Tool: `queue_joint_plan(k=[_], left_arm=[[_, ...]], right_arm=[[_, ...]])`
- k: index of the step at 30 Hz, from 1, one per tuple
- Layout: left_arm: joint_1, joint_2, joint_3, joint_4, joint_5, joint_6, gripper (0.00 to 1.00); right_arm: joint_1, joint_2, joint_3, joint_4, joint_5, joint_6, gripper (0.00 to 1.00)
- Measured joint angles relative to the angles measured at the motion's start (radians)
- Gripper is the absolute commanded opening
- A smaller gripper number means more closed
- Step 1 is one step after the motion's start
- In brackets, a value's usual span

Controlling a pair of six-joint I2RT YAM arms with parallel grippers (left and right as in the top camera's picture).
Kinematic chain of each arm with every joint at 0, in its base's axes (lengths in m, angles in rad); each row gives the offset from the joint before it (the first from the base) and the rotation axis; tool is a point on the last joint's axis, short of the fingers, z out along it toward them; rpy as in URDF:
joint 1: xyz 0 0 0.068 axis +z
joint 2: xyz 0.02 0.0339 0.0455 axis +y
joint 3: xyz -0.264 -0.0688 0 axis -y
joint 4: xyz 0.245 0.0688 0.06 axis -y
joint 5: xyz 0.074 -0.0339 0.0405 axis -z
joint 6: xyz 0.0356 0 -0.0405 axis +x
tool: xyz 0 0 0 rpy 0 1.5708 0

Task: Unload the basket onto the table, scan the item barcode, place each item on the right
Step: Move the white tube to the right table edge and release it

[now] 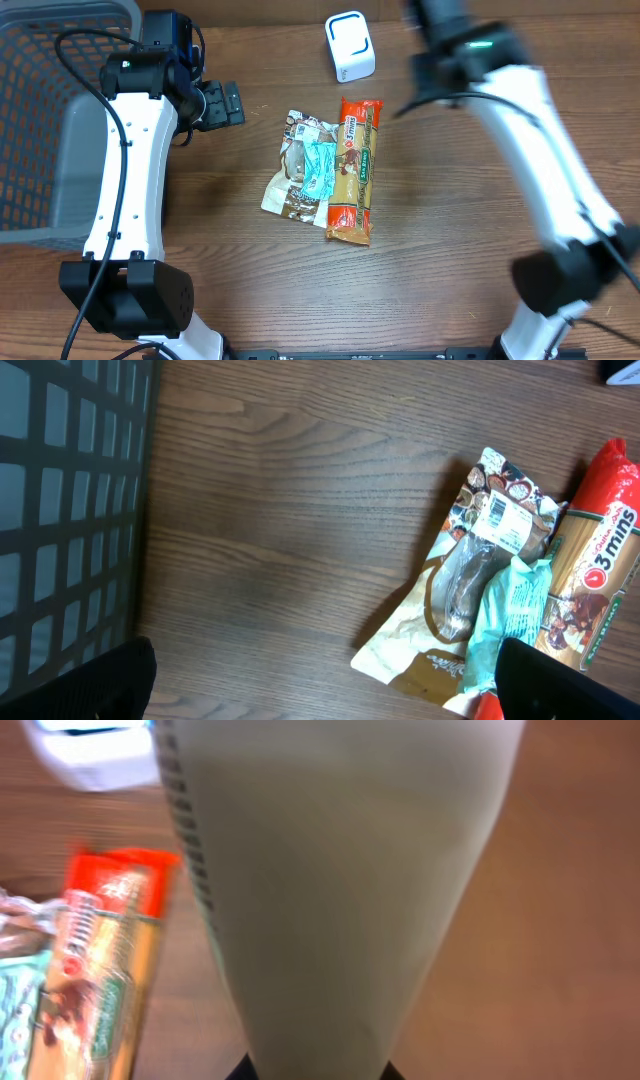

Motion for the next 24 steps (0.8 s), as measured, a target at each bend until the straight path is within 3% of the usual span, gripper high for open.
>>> queue_joint_plan(k=[3,5,17,20,24], left_arm=[[0.0,0.0,0.0,0.0,0.0,0.0,1.0],[0.0,0.0,0.0,0.0,0.0,0.0,1.0],[0.0,0.0,0.0,0.0,0.0,0.0,1.0],[0.0,0.0,0.0,0.0,0.0,0.0,1.0],[0.0,0.0,0.0,0.0,0.0,0.0,1.0]], right_arm=[[-0.137,-0.041,-0.016,-0.121,-0.008,0.129,0.04],[-0.225,-0.029,-0.084,-0.104,-0.01,0.203,0.04],[-0.545,0.064,-0.608,0.279,-0.069,0.345,0.05],[-0.584,0.064,-0.677,0.349,-0.073,0.354,0.45],[-0.61,0.064,-0.711,0.36,-0.074,0.363,0.62]])
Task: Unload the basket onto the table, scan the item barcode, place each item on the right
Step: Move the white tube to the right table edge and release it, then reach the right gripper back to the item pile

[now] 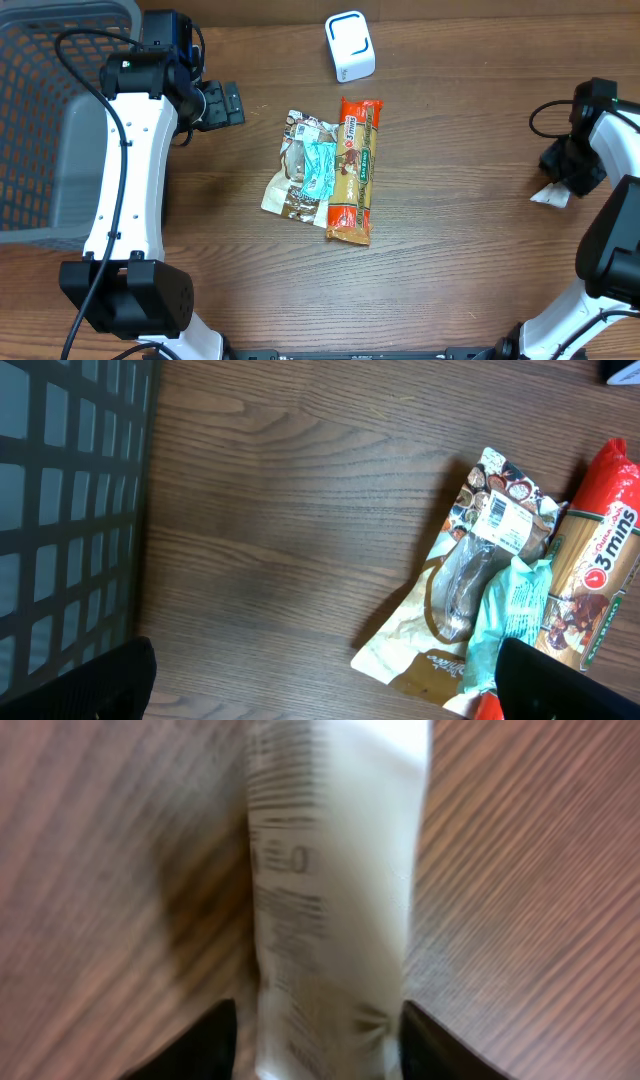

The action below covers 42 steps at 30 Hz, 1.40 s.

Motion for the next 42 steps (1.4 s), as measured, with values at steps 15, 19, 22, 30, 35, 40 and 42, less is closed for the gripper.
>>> queue_joint_plan(k=[15,19,22,30,35,40,42], left_arm=[[0.0,0.0,0.0,0.0,0.0,0.0,1.0],[0.0,0.0,0.0,0.0,0.0,0.0,1.0],[0.0,0.0,0.0,0.0,0.0,0.0,1.0],[0.0,0.0,0.0,0.0,0.0,0.0,1.0],[0.0,0.0,0.0,0.0,0.0,0.0,1.0],[0.0,0.0,0.0,0.0,0.0,0.0,1.0],[0.0,0.0,0.0,0.0,0.0,0.0,1.0]], right_arm=[[0.085,-0.029,0.315,-0.209,-0.24,-0.05,0.74],[0.196,-0.041,0.328,-0.135,-0.389,-0.054,0.78],[0.293,-0.034,0.322,-0.066,-0.48,-0.055,0.78],[0.585,0.072,0.306,0.018,-0.571,-0.049,0.78],[0.732,0.169,0.298,0.054,-0.549,0.002,0.72],[0.81,0.21,0.293,0.087,-0.494,0.045,0.67],[0.83,0.21,0.293,0.088,-0.449,0.064,0.63]])
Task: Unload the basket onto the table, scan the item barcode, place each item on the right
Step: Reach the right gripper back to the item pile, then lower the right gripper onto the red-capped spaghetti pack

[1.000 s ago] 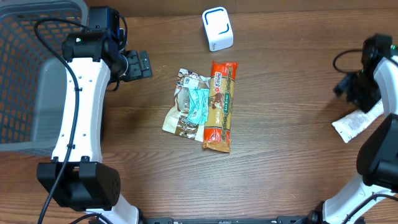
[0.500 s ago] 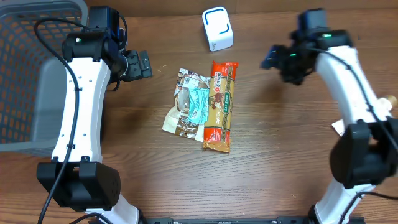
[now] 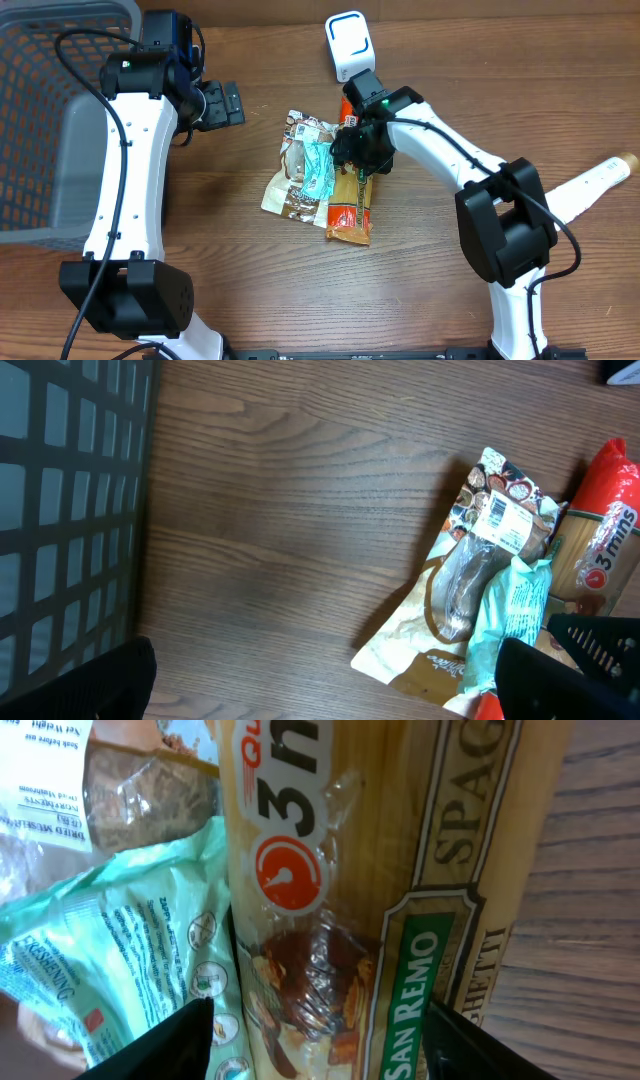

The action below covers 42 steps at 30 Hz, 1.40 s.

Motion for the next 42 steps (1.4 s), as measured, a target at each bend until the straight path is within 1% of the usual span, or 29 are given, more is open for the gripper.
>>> queue_joint_plan(k=[5,12,18,22,31,32,34,35,42], left_arm=[[0.0,0.0,0.0,0.0,0.0,0.0,0.99],[0.0,0.0,0.0,0.0,0.0,0.0,1.0],[0.0,0.0,0.0,0.0,0.0,0.0,1.0],[0.0,0.0,0.0,0.0,0.0,0.0,1.0],[0.0,0.0,0.0,0.0,0.0,0.0,1.0],[0.0,0.0,0.0,0.0,0.0,0.0,1.0],[0.0,0.0,0.0,0.0,0.0,0.0,1.0],[0.0,0.0,0.0,0.0,0.0,0.0,1.0],[0.0,0.0,0.0,0.0,0.0,0.0,1.0]], right_arm=[[0.049,0.0,0.0,0.004,0.13,0.04,0.56],[0.131,0.002,0.0,0.042,0.293,0.06,0.55],[0.158,0.029,0.0,0.079,0.346,0.065,0.54],[0.157,0.03,0.0,0.077,0.354,0.068,0.47],[0.157,0.032,0.002,0.067,0.362,0.068,0.24],[0.157,0.032,0.006,0.059,0.363,0.068,0.2],[0.156,0.033,0.019,0.039,0.364,0.069,0.06],[0.156,0.035,0.031,0.016,0.365,0.062,0.04],[0.154,0.063,0.139,-0.158,0.365,-0.015,0.04]])
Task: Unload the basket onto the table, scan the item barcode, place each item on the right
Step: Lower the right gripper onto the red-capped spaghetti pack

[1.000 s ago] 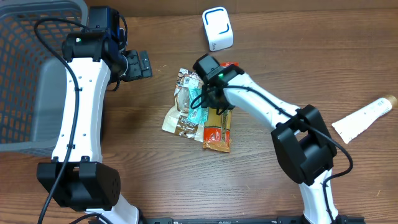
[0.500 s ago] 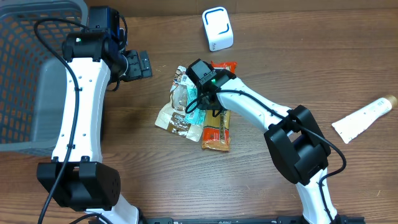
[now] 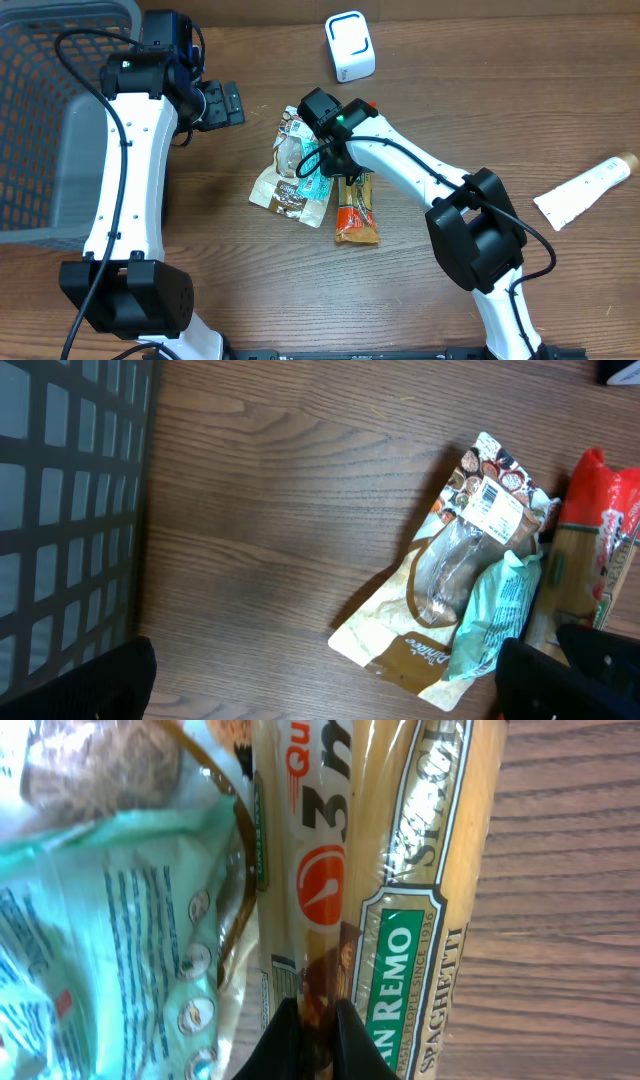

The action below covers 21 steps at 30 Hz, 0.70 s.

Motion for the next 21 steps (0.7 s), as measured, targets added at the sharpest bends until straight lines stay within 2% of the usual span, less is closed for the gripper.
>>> queue_joint_plan(k=[6,14,21], left_arm=[[0.0,0.0,0.0,0.0,0.0,0.0,1.0],[0.0,0.0,0.0,0.0,0.0,0.0,1.0],[0.0,0.0,0.0,0.0,0.0,0.0,1.0]], right_arm=[[-0.016,0.015,0.097,-0.114,-0.084,-0.106,0.04],[-0.12,0.007,0.118,-0.131,-0.508,-0.334,0.04],[-0.283,-0.029,0.016,-0.059,-0.749,-0.415,0.04]])
